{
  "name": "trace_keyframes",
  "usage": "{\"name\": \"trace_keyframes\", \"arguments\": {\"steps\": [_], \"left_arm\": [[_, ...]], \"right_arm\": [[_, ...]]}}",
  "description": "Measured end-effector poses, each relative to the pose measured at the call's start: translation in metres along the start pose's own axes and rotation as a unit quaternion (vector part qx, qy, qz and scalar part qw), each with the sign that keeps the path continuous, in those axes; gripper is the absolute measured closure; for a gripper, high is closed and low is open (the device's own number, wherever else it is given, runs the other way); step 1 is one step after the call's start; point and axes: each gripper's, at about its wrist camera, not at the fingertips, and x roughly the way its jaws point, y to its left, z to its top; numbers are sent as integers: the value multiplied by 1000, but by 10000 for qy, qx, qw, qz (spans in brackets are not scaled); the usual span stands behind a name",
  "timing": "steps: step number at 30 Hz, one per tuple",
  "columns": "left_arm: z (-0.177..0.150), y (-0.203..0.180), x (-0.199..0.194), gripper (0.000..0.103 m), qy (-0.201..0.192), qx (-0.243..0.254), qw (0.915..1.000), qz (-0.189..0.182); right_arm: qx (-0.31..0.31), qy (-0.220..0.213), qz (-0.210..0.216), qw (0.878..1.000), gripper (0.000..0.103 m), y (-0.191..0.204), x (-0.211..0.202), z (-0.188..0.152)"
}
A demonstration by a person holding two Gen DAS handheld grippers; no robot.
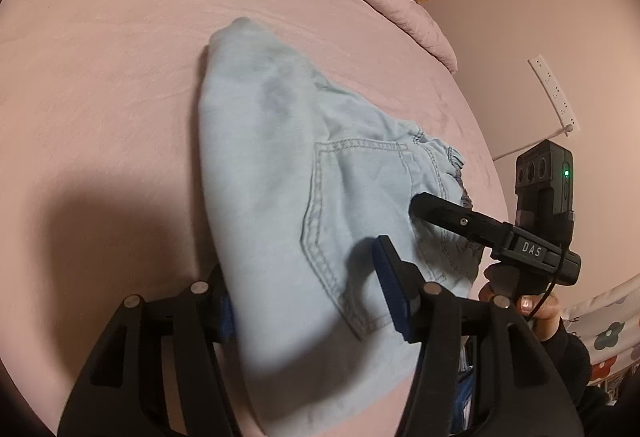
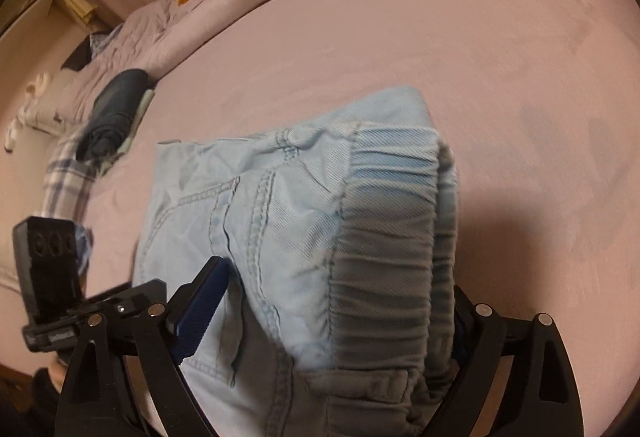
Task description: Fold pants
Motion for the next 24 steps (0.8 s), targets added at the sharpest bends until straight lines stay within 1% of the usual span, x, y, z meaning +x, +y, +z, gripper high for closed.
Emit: {"name": "trace_keyframes", "arguments": {"steps": [3, 8, 10, 11, 12, 15, 16, 18, 19, 20, 22, 24], "left_arm": [[5, -6, 5, 41, -5, 64, 10000, 22], [9, -14, 10, 42, -24, 194, 9997, 158], [8, -15, 9, 50, -75, 262, 9993, 269], [8, -16, 8, 57, -93, 284, 9990, 331], [7, -15, 5, 61, -134, 257, 9989, 372], [7, -16, 0, 70, -265, 242, 9983, 455], [7, -18, -1, 70, -310, 287, 9979, 497], [7, -23, -6, 71, -429, 399, 9965, 594], [7, -25, -10, 71, -511, 462, 9957, 625], [8, -26, -15, 71, -580, 498, 9951, 633], [9, -28, -26, 70, -763, 575, 9932, 663], [10, -30, -36, 70, -923, 657, 9910, 714]], "right_arm": [[18, -42, -6, 10000, 10, -3, 0, 1], [53, -185, -135, 9997, 10, 0, -2, 0], [11, -308, -200, 9993, 16, 4, -7, -3], [-3, -369, -196, 9991, 23, 7, -8, -3], [9, -439, -176, 9989, 32, 7, -11, -4], [112, -571, -158, 9982, 42, 8, -20, -5], [73, -616, -179, 9979, 43, 11, -22, -5], [-47, -727, -231, 9971, 48, 21, -26, -5], [-104, -798, -194, 9966, 50, 26, -29, -4], [-146, -864, -133, 9961, 54, 31, -31, -3], [-287, -971, -15, 9949, 56, 43, -37, 0], [-439, -1032, 0, 9937, 56, 56, -36, 2]]}}
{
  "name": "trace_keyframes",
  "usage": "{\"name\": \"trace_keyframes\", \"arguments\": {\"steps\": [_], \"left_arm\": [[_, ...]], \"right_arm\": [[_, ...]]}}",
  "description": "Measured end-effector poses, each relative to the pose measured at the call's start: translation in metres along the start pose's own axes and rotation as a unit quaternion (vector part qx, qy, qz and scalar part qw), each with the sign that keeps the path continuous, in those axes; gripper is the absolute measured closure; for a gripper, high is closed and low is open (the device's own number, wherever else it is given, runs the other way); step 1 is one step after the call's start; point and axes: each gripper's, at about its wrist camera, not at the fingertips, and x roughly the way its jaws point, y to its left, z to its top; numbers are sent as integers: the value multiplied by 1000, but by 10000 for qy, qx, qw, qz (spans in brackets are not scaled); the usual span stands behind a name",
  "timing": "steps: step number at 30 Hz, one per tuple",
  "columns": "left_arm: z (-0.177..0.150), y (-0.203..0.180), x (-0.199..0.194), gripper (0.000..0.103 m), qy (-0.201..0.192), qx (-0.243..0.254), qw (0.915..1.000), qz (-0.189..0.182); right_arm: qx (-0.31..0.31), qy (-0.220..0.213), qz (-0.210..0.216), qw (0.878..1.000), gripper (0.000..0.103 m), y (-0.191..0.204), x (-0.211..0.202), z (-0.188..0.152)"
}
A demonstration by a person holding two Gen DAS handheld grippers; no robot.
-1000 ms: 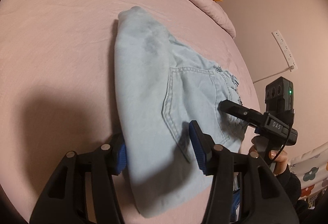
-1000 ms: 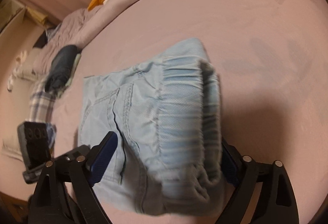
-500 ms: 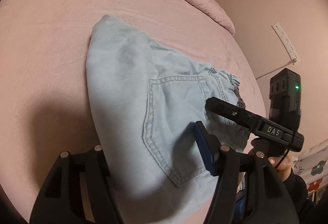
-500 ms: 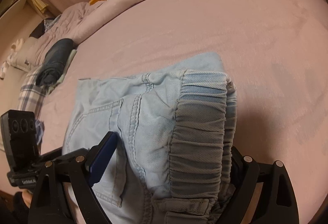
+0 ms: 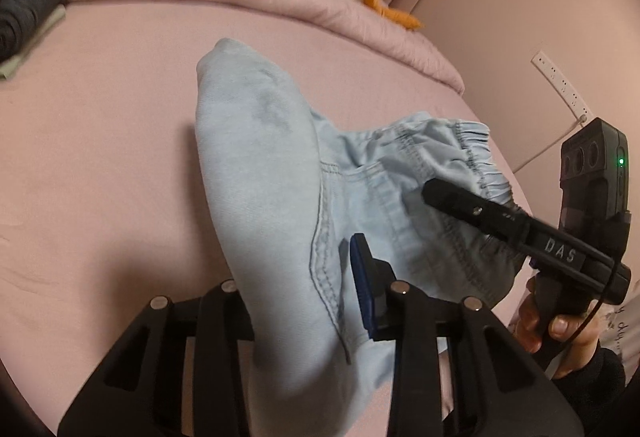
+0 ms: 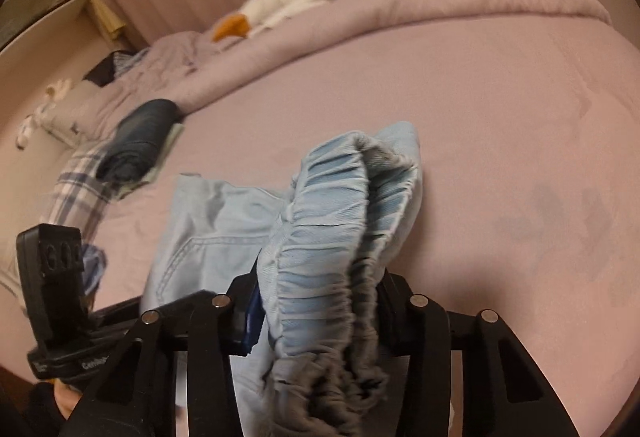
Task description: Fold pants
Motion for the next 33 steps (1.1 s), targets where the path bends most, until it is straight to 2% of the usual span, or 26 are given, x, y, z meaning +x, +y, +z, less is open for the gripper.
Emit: {"name": "trace_keyframes", "arguments": {"steps": [5, 13, 25, 33], "left_arm": [[7, 8, -21, 70, -293, 131, 9993, 169], [20, 42, -36, 70, -469, -71, 9983, 342], [30, 82, -41, 70, -444, -246, 9969, 594], [31, 99, -27, 70, -279, -334, 9962, 757]], "right_arm": [[-403, -163, 135, 9990, 57, 32, 5, 9], [-709, -196, 389, 9965, 57, 68, 27, 26], [-813, -21, 561, 9951, 57, 98, 61, 34], [-783, 167, 493, 9956, 57, 97, 85, 38]]}}
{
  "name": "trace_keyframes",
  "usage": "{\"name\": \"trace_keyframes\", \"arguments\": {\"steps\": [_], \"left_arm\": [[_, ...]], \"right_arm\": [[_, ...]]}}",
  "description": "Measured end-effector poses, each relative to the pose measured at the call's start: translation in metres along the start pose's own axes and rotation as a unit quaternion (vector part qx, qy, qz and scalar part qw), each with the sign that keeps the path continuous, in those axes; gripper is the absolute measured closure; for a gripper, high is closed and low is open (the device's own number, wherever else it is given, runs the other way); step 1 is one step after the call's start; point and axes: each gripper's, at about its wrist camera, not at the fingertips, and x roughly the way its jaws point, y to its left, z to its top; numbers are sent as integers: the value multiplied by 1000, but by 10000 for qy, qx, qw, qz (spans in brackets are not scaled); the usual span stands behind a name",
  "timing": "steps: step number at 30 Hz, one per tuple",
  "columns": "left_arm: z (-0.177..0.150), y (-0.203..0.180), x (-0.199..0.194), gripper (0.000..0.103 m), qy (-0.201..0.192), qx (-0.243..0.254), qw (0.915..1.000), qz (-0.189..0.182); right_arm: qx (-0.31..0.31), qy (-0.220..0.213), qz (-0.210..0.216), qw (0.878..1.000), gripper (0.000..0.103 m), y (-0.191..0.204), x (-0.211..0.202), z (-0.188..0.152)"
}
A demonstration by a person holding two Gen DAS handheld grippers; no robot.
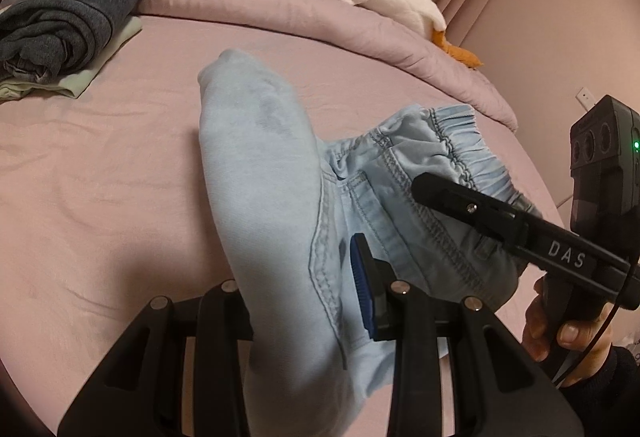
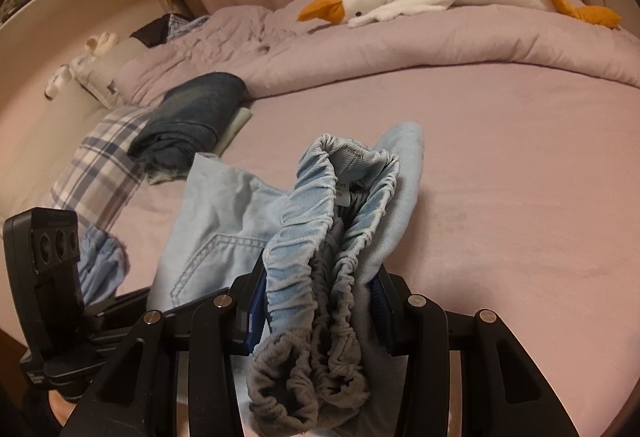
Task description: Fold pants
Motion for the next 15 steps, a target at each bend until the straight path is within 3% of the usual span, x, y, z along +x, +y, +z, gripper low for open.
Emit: {"name": "trace_keyframes", "arguments": {"steps": [8, 13, 15], "left_arm": [[-3, 11, 10, 70, 106, 10, 9995, 304], [-5, 19, 12, 61, 184, -81, 9985, 507], [-8, 21, 13, 52, 220, -112, 9977, 627]], "right_arm": [[315, 219, -99, 9992, 57, -22, 7, -2], [471, 393, -325, 9976, 48, -34, 11, -8], [487, 475, -475, 9966, 39, -39, 13, -10]]}}
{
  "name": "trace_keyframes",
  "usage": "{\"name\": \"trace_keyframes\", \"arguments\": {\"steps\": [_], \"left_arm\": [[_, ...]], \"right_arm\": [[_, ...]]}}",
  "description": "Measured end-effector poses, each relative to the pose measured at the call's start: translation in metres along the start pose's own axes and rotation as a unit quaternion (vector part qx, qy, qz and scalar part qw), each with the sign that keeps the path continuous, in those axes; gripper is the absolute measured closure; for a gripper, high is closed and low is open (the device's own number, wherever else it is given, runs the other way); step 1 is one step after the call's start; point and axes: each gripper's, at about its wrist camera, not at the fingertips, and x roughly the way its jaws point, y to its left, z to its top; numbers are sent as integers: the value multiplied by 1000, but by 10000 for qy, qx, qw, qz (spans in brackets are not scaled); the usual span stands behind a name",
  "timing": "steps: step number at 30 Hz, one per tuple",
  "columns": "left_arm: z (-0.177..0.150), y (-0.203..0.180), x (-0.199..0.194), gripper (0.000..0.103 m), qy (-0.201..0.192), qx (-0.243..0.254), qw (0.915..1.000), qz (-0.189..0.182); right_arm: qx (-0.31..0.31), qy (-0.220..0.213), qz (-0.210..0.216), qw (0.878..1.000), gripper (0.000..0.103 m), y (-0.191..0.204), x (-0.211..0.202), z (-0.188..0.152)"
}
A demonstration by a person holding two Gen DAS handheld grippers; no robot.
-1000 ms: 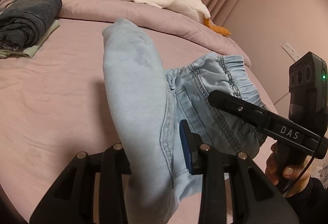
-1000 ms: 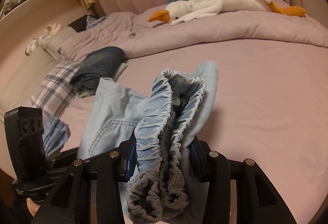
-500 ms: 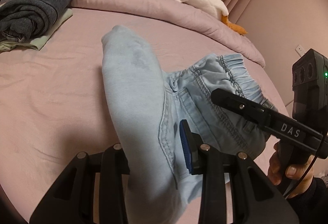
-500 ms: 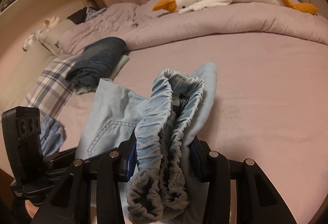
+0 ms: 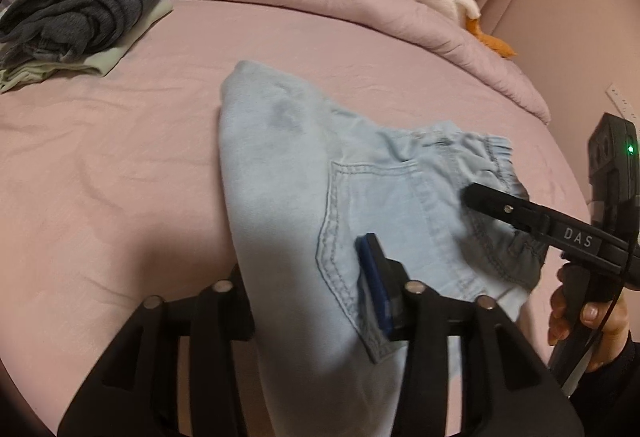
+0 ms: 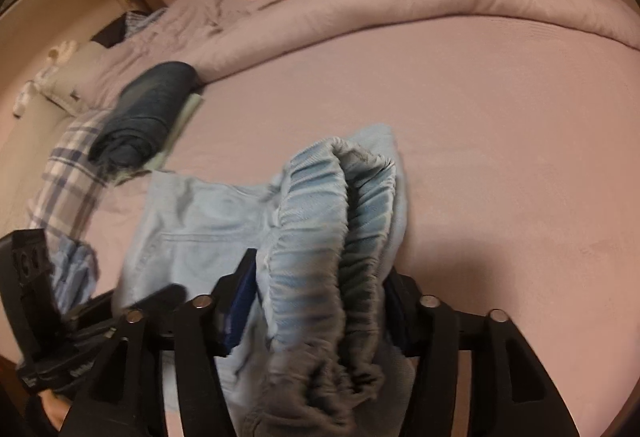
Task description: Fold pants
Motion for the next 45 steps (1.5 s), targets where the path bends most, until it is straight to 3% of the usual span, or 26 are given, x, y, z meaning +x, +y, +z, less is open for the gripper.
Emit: {"name": "trace_keyframes", "arguments": {"steps": [6, 16, 20, 23, 27, 35, 40, 42, 45], "left_arm": [[-5, 7, 1, 39, 85, -101, 9997, 190], [-19, 13, -10, 34, 64, -210, 9993, 293], [-30, 11, -18, 34, 50, -230, 9992, 332], [-40, 9, -28, 33, -10, -156, 9990, 411], [-58, 11, -29, 24, 43, -185, 9990, 407], [-64, 2, -50, 25, -64, -46, 9982, 593], [-63, -9, -73, 11, -279, -40, 9973, 684], [-63, -14, -78, 4, -295, -40, 9963, 806], [-64, -20, -84, 1, -270, -62, 9960, 852]], "right_arm": [[47, 58, -176, 9998, 28, -10, 1, -4], [-313, 39, -447, 9985, 27, -4, -11, -13], [-574, 163, -740, 9955, 25, -3, -6, -27], [-534, 94, -732, 9958, 25, -3, -13, -34], [-567, 83, -760, 9955, 25, -4, -15, -42], [-384, -11, -750, 9964, 25, -5, -32, -49], [-699, -266, -868, 9934, 24, 9, -67, -61], [-733, -312, -870, 9930, 16, 11, -76, -65], [-802, -391, -956, 9914, 9, 16, -89, -74]]}}
